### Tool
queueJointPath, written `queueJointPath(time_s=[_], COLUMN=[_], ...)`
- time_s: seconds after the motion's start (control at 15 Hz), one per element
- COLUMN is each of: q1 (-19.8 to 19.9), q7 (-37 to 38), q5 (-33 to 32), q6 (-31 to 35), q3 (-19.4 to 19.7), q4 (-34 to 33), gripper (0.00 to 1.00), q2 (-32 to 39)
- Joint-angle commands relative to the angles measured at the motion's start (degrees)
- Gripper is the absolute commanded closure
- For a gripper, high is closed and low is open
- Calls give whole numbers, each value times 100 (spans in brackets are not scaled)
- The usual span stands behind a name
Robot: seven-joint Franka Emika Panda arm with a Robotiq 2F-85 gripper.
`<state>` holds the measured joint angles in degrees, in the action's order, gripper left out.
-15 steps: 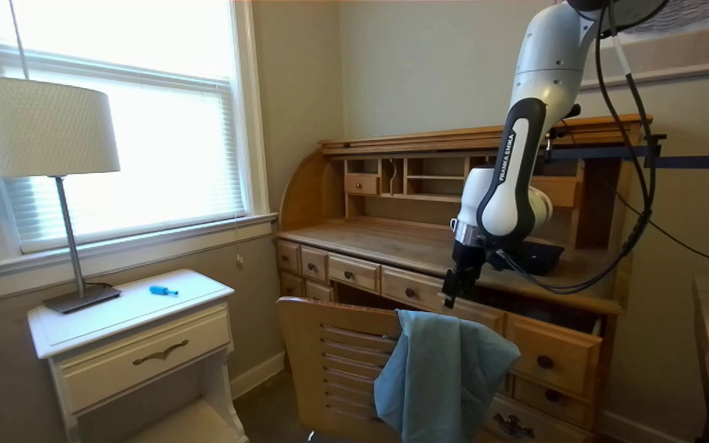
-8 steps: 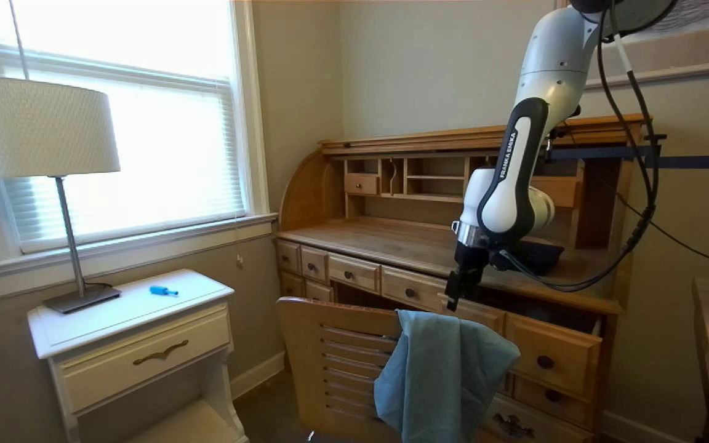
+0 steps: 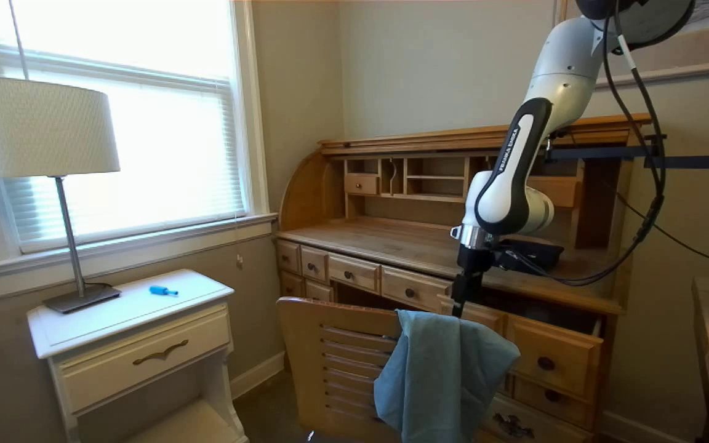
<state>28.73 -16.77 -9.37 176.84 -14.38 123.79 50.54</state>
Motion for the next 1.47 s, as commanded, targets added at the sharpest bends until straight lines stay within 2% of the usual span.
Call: queueJointPath(time_s=[0.0,0.13,0.27,0.53,0.73,0.93,1.07,1.13,1.4], q1=[614,748,623,-662,-1527,-2199,-2339,-2196,-2278], q7=[-784,-1003,-998,-309,154,563,633,467,521], q5=[-109,-94,-69,77,53,16,13,3,-3], q6=[-226,-235,-317,-628,-878,-1147,-1069,-1002,-1003], q3=[-761,-863,-769,424,1119,1618,1691,1615,1680], q4=[-222,-312,-408,-399,-155,64,168,-157,-60], gripper=[0,0,0,0,0,0,0,0,0], q2=[401,468,479,112,-172,-336,-393,-117,-189])
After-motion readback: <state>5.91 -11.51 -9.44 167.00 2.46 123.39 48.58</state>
